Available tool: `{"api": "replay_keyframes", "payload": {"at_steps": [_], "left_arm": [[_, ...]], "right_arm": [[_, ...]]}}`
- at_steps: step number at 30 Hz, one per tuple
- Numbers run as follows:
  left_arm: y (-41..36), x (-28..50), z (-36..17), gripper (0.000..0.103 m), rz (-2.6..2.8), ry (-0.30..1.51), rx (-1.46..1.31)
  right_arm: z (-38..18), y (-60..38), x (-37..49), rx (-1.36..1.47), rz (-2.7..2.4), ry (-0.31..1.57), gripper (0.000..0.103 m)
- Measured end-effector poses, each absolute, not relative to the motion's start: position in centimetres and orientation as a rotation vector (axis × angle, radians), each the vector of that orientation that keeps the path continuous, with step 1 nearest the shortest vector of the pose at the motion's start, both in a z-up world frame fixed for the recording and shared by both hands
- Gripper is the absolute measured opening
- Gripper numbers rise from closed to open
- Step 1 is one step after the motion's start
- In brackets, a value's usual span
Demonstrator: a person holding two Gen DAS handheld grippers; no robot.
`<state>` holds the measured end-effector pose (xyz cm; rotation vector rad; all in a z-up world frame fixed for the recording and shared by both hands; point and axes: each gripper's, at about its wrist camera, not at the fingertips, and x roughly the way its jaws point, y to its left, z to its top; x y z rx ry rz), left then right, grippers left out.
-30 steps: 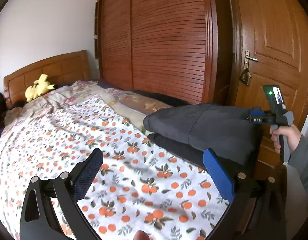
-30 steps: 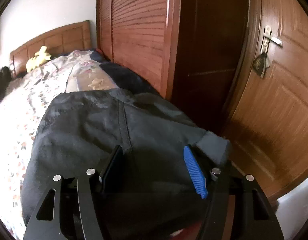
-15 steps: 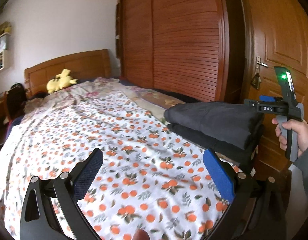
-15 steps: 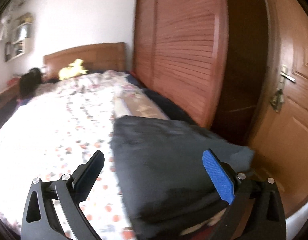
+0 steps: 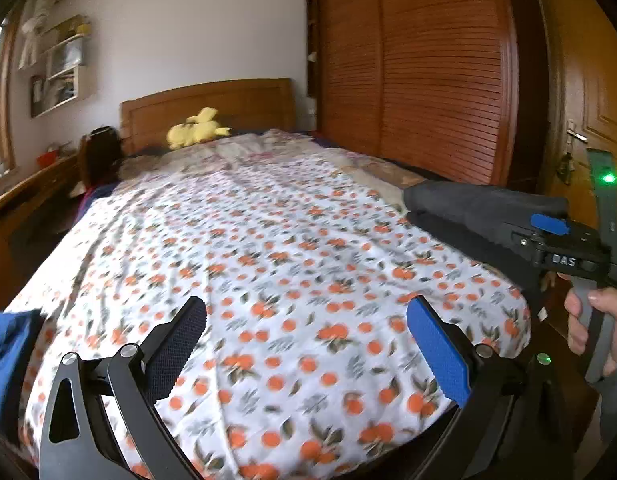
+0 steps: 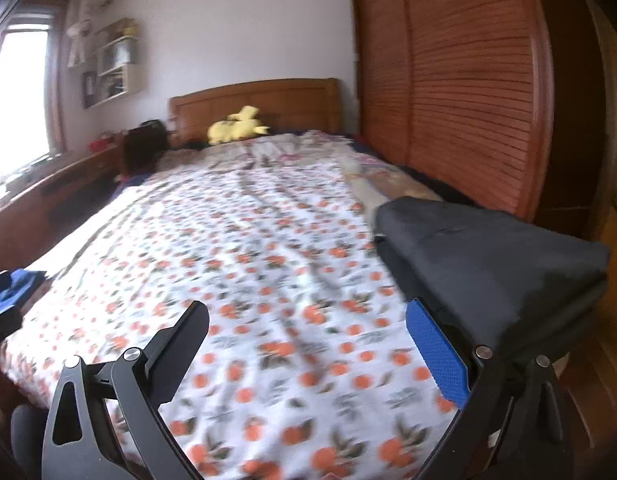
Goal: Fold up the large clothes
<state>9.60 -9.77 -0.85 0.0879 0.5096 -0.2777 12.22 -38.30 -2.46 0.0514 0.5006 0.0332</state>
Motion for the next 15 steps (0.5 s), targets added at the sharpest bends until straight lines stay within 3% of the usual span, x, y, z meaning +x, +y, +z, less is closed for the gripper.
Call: {"api": "replay_keyframes", "payload": {"at_steps": [15], "left_arm": [[0.5,5.3,-2.7,0.101,-0.092,0.523,0.007]], "right_arm": [[-3.8,-26.8,7.7,0.01,0.198,0.446,0.095]]}}
